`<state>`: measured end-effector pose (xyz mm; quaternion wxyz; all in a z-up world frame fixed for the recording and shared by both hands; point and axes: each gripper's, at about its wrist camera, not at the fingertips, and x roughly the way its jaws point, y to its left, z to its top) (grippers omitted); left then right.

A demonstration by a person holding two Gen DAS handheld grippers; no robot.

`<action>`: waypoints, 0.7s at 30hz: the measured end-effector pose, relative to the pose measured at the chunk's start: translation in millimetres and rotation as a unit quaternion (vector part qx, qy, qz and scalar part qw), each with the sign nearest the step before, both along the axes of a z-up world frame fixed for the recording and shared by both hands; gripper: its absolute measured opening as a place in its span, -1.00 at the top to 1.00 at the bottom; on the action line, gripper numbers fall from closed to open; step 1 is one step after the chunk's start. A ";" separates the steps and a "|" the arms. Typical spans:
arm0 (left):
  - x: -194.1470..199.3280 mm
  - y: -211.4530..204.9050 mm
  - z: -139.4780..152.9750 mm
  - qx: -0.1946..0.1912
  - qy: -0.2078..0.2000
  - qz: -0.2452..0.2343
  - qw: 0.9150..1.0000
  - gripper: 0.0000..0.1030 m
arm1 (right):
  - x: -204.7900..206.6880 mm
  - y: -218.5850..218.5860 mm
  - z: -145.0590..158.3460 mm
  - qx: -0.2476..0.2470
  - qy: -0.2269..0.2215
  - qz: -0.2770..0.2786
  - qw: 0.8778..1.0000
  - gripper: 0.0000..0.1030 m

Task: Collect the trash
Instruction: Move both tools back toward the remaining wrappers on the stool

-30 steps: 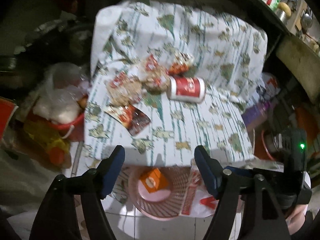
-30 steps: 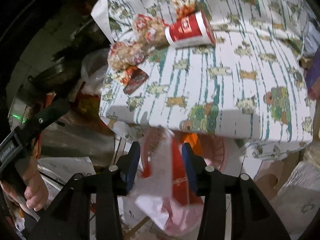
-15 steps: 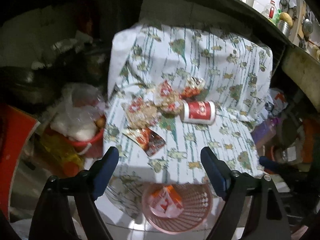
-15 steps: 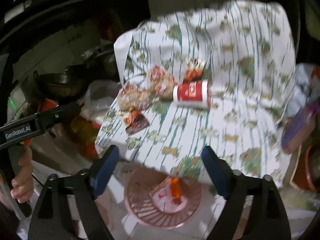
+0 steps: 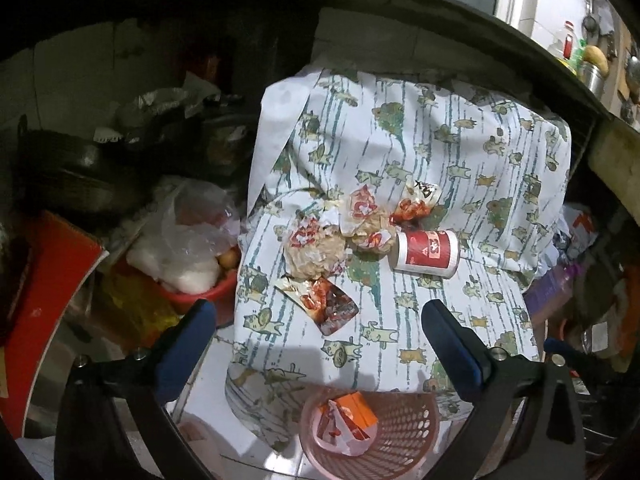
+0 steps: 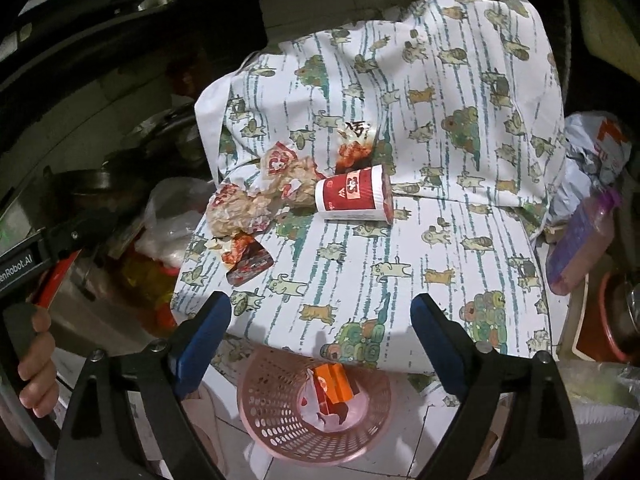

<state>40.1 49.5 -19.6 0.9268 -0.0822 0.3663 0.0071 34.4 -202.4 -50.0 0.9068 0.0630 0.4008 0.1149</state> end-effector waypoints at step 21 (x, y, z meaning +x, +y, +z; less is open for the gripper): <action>46.4 23.8 -15.6 -0.075 0.048 0.034 0.995 -0.99 | 6.9 -11.0 -1.9 0.016 0.018 -0.029 0.999 -0.76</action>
